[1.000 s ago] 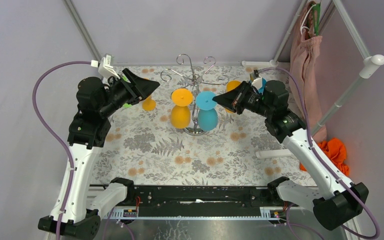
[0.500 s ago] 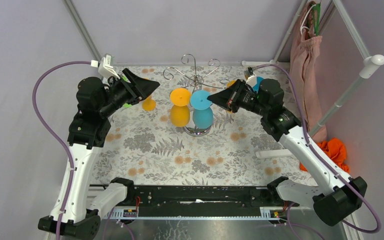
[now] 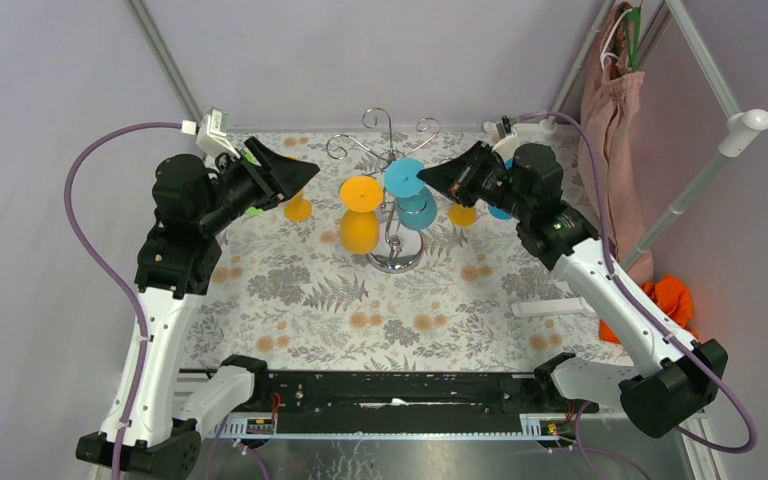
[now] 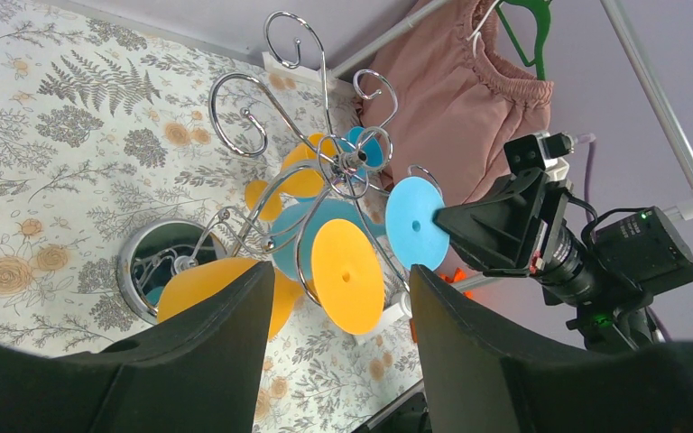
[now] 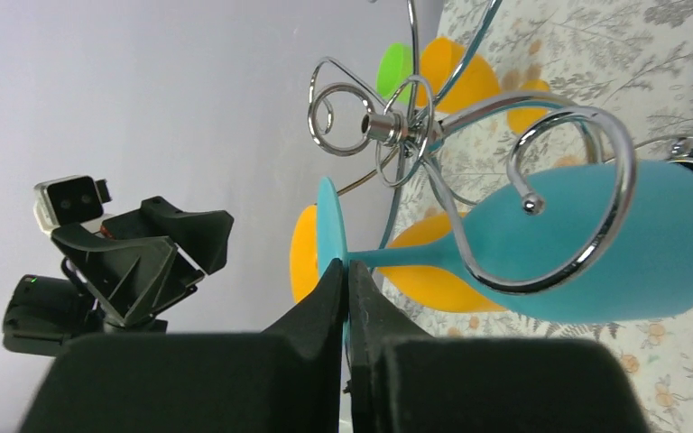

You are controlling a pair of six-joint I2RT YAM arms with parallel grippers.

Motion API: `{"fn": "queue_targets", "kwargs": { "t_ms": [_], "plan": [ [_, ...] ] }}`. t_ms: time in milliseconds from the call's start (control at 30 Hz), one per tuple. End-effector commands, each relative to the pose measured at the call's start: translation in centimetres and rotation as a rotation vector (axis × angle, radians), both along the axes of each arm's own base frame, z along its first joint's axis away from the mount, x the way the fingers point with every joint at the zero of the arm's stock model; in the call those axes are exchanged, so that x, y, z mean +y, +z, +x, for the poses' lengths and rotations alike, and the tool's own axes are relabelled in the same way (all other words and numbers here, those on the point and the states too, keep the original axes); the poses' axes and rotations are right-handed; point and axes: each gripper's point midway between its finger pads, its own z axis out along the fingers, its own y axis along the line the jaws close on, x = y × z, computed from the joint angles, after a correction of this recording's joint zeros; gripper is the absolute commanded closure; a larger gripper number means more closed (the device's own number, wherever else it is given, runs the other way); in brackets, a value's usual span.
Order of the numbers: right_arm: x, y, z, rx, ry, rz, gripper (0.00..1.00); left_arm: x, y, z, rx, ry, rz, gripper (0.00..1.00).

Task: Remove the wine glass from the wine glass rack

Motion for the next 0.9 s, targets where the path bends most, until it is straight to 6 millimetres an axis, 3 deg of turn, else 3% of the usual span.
{"fn": "queue_targets", "kwargs": {
  "t_ms": [0,267,433,600,700,867],
  "plan": [
    [-1.7,2.5,0.1,-0.096,-0.087,-0.046,1.0,-0.1,0.1,-0.1,-0.023,-0.007,0.012,0.36],
    [-4.7,2.9,-1.0,-0.129,-0.192,-0.131,1.0,-0.1,0.0,0.0,-0.019,-0.007,0.011,0.36],
    [-4.6,3.4,-2.7,-0.124,-0.144,-0.104,1.0,-0.1,0.1,0.1,-0.019,-0.006,0.01,0.35],
    [-4.3,4.6,-5.6,-0.12,-0.052,-0.065,1.0,-0.2,0.2,0.2,-0.023,-0.011,0.006,0.35],
    [-4.9,6.9,-7.9,-0.168,-0.012,-0.045,1.0,-0.5,0.2,0.6,-0.021,-0.019,-0.002,0.35],
    [-6.7,15.5,-12.5,-0.401,0.031,-0.003,1.0,-1.4,1.4,1.0,-0.064,-0.069,-0.031,0.35]
  ]
}}
